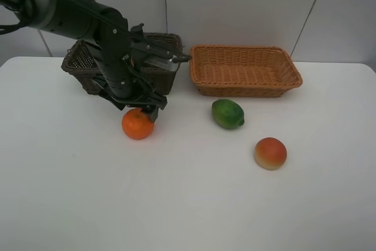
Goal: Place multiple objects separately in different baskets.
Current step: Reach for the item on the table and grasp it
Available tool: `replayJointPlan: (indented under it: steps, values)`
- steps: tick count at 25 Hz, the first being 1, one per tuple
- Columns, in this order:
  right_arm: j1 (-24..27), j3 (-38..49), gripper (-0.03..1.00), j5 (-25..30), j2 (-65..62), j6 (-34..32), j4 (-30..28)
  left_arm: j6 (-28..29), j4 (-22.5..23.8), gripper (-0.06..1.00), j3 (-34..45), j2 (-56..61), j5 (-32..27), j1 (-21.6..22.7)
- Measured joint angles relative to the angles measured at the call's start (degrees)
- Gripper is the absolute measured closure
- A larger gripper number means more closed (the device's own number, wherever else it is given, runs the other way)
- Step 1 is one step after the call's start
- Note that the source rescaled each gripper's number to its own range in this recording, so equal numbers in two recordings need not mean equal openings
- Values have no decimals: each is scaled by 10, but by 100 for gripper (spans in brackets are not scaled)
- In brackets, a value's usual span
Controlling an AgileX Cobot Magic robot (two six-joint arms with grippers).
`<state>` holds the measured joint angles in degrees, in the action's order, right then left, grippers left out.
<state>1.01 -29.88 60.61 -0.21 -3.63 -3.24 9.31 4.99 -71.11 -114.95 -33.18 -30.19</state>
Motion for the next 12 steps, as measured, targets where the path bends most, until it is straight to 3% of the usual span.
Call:
replayJointPlan:
  steps: [12]
  values:
    - [0, 0, 18, 0, 0, 0, 0, -13, -5, -5, 0, -5, 22, 0]
